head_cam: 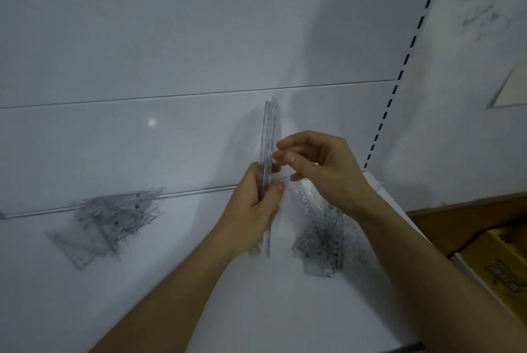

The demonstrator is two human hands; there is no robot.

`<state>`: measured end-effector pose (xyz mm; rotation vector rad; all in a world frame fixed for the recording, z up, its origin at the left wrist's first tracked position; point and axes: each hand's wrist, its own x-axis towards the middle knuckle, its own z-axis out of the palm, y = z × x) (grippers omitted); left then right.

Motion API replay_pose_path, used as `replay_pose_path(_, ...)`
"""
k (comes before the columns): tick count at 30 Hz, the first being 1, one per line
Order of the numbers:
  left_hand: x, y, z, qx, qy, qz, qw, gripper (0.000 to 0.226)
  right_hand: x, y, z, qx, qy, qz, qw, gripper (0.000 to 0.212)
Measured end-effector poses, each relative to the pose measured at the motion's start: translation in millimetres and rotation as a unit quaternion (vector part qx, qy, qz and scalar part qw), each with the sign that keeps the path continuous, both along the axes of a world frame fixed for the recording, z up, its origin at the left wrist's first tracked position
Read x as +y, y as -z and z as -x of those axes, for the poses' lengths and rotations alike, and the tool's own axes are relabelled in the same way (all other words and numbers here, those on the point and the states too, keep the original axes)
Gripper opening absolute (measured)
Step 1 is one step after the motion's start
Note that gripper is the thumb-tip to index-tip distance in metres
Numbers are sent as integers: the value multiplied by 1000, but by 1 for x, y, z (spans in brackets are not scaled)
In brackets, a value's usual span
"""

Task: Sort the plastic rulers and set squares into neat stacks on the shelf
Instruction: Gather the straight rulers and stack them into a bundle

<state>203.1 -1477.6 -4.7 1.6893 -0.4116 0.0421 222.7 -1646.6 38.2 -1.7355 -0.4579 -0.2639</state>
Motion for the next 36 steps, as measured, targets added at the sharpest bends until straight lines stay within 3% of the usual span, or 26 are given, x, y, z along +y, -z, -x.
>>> replay_pose_path(3, 5, -6, 1, -27, -14, 30, 999, 21, -4, 11, -8, -47, 145, 236, 960, 4)
replay_pose_path(5, 10, -9, 1, -71, -32, 36, 996, 21, -9, 19, -11, 28, 173, 379, 909, 23)
replay_pose_path(8, 14, -6, 0, -94, -65, 28, 993, 11, -11, 27, -11, 123, 152, 450, 871, 47)
replay_pose_path(10, 16, -1, -3, -77, -57, 4, 995, 6, -10, 27, -11, 126, 152, 437, 877, 49)
replay_pose_path(13, 17, 4, -7, -39, -22, -16, 999, 22, -9, 27, -13, 136, 157, 376, 903, 45)
replay_pose_path(17, 16, 3, -8, 19, -15, 70, 997, 27, -12, 25, -19, 139, 165, 294, 931, 30)
replay_pose_path(21, 16, -1, -5, 8, -23, 108, 994, 51, -16, 10, -14, 158, 123, 117, 973, 14)
replay_pose_path(26, 10, -4, 0, 41, -5, 110, 993, 54, -12, -7, -4, 119, 59, -59, 989, 15)
replay_pose_path(31, 6, -10, 10, 17, -4, 25, 1000, 43, -5, -12, 3, 73, 64, -98, 990, 16)
replay_pose_path(36, 0, -8, 16, -52, -13, -52, 997, 40, 8, -7, 9, -45, 127, -44, 990, 24)
